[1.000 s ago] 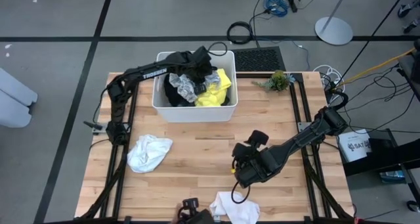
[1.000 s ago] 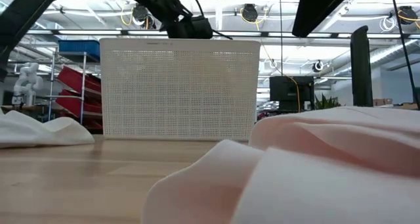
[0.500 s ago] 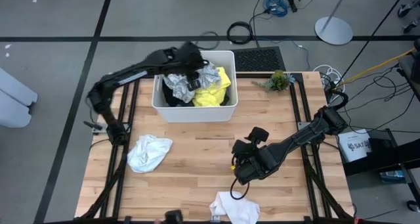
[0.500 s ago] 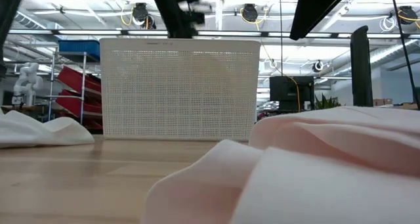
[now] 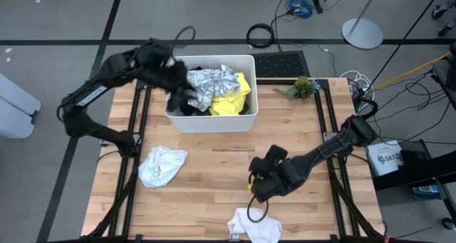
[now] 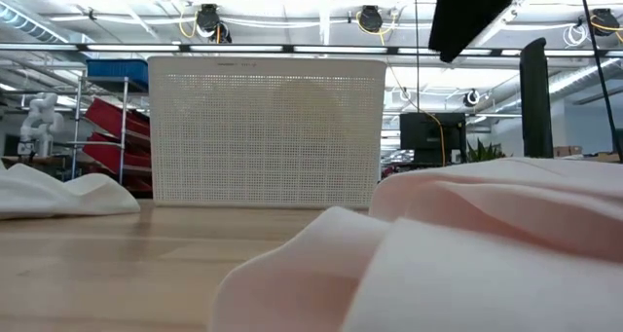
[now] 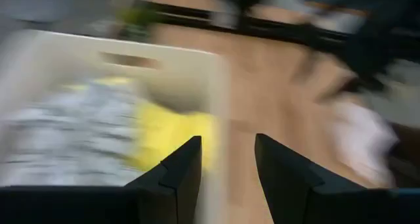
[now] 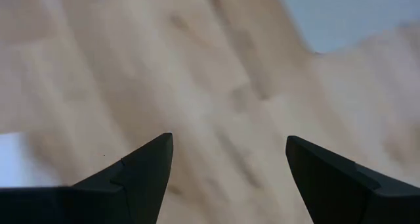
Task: Fold laundry
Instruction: Fold the pink underwear
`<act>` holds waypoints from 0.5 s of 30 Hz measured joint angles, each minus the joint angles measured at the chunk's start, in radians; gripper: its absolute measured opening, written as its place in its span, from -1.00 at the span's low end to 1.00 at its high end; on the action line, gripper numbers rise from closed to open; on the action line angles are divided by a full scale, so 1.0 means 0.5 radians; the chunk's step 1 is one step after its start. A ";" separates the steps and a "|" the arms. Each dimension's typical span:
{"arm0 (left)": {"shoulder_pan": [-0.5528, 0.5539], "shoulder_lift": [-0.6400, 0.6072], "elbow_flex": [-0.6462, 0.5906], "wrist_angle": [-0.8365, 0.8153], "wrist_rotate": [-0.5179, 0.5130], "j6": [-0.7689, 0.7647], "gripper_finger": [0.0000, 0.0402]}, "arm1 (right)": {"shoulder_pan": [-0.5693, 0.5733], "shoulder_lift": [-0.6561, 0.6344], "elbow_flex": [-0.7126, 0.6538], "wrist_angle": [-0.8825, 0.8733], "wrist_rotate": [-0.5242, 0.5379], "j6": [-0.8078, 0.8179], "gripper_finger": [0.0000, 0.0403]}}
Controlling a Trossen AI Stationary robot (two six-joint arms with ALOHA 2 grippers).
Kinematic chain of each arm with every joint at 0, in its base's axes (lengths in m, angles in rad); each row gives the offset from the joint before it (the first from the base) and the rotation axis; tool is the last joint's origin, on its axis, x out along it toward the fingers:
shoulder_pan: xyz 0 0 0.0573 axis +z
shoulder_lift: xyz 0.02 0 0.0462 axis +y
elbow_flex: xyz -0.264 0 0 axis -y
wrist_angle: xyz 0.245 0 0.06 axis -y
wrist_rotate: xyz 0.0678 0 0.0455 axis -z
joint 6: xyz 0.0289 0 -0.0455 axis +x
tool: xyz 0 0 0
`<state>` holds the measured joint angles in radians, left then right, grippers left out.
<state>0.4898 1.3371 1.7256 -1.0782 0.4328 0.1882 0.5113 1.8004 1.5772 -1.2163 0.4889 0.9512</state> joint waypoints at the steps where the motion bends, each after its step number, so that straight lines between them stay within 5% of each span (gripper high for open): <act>1: -0.032 -0.029 0.000 -0.075 0.104 -0.001 -0.25 | 0.015 0.000 0.000 0.076 -0.029 -0.017 0.42; 8: -0.389 -0.377 -0.342 -0.168 0.480 -0.068 -0.25 | 0.121 0.051 0.000 0.598 -0.202 -0.264 0.42; 15: -0.833 -0.844 -1.083 0.676 0.484 -0.501 -0.25 | 0.271 0.230 -0.001 0.816 -0.283 -0.076 0.42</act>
<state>0.0733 0.9149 1.1839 -0.7404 0.6747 -0.0620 0.6467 1.9152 1.5768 -0.8085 0.3477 0.9129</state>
